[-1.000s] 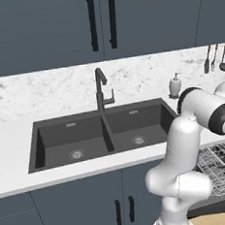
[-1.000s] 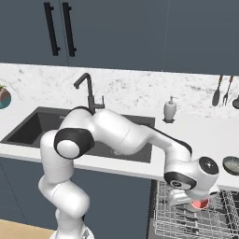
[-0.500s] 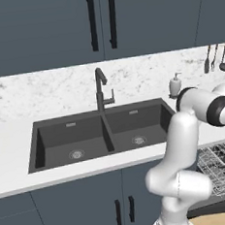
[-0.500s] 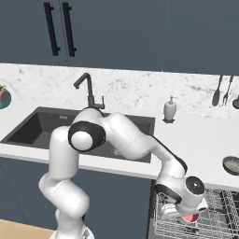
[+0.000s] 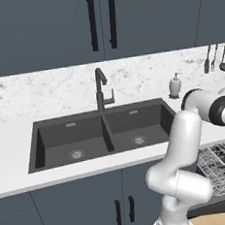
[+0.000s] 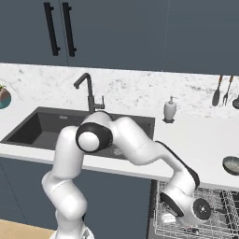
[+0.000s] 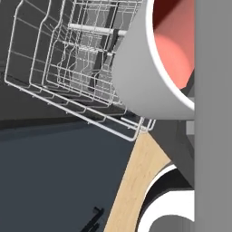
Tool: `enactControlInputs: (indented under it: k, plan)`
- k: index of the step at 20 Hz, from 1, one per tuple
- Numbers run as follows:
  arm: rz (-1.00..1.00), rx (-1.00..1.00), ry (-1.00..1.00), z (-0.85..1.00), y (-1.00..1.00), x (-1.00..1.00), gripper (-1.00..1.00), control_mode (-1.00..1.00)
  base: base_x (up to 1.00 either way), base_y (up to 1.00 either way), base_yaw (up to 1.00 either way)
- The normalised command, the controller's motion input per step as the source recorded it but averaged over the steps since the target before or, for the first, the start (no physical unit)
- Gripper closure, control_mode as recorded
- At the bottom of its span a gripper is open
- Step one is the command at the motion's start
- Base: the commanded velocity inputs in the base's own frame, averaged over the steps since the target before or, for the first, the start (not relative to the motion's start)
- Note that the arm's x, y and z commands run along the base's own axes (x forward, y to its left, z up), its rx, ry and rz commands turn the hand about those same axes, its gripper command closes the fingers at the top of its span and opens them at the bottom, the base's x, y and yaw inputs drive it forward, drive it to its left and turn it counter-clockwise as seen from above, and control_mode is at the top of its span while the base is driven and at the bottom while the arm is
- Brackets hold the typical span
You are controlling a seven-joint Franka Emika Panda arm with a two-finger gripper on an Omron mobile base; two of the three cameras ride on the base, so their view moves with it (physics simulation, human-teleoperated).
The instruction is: Pick up the cup and bowl from the counter, place them in the dishwasher, and close the dishwasher door.
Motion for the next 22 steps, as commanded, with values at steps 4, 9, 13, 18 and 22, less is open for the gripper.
enactControlInputs:
  k: [4,9,13,18,22]
  plan:
    - [0.0,0.1,0.0,0.41,-0.07,0.25,1.0,-1.0,0.0,0.0,0.0]
    - [0.0,0.01,0.0,-0.06,-0.05,0.41,1.0,-1.0,0.0,0.0,0.0]
    - [0.02,0.06,0.0,-0.29,-0.06,0.01,1.0,-1.0,0.0,0.0,0.0]
    - [0.02,0.02,0.0,-0.61,0.0,0.0,1.0,-1.0,0.0,0.0,0.0]
    - [0.02,0.01,0.0,-0.46,0.04,0.0,1.0,-1.0,0.0,0.0,0.0]
